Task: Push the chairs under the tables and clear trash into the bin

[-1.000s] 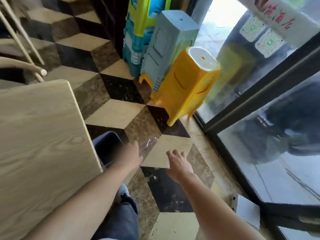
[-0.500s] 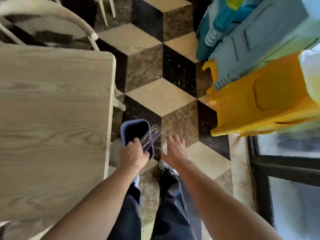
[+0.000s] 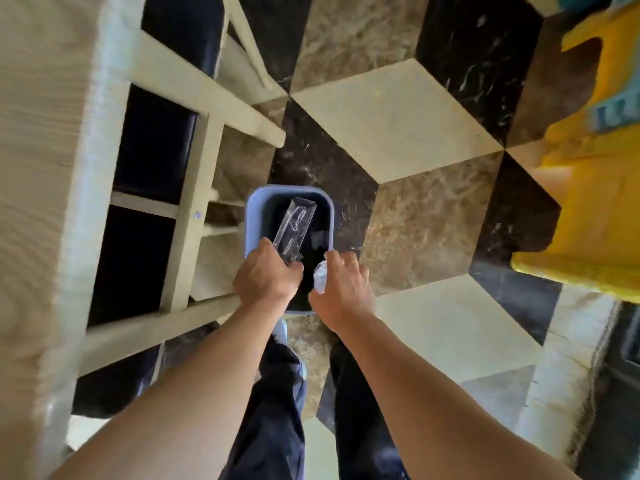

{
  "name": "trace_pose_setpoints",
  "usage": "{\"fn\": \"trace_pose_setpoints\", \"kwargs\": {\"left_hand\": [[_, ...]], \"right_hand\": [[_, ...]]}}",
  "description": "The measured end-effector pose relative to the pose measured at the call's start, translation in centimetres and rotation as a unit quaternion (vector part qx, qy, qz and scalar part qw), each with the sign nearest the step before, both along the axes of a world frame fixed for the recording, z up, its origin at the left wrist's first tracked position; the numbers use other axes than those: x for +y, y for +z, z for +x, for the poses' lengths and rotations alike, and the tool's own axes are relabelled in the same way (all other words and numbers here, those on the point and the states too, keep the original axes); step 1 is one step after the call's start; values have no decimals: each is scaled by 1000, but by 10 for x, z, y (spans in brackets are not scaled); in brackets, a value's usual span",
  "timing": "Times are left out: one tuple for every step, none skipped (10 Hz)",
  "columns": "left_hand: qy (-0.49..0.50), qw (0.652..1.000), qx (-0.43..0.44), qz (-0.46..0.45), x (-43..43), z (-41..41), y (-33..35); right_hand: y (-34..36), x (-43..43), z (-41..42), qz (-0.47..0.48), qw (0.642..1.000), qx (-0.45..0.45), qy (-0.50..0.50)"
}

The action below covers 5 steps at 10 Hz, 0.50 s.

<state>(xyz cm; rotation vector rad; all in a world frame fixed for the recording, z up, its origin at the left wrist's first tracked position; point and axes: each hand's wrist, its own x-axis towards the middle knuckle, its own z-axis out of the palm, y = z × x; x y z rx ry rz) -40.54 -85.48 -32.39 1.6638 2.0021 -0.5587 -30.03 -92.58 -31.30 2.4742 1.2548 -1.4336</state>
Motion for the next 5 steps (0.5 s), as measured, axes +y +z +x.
{"fn": "trace_pose_setpoints", "kwargs": {"left_hand": [[-9, 1000, 3, 10, 13, 1, -39], [-13, 1000, -3, 27, 21, -3, -67], [-25, 999, -16, 28, 22, -11, -83], [-29, 999, -22, 15, 21, -21, -86], [-36, 999, -13, 5, 13, -24, -72]], "right_hand": [[-38, 10, -8, 10, 1000, 10, -3], [-66, 18, -14, 18, 1000, 24, -1], [-81, 17, -16, 4, 998, 60, 4], [-86, 5, -12, 0, 999, 53, 9], [-76, -7, -6, -4, 1000, 31, 2]]}}
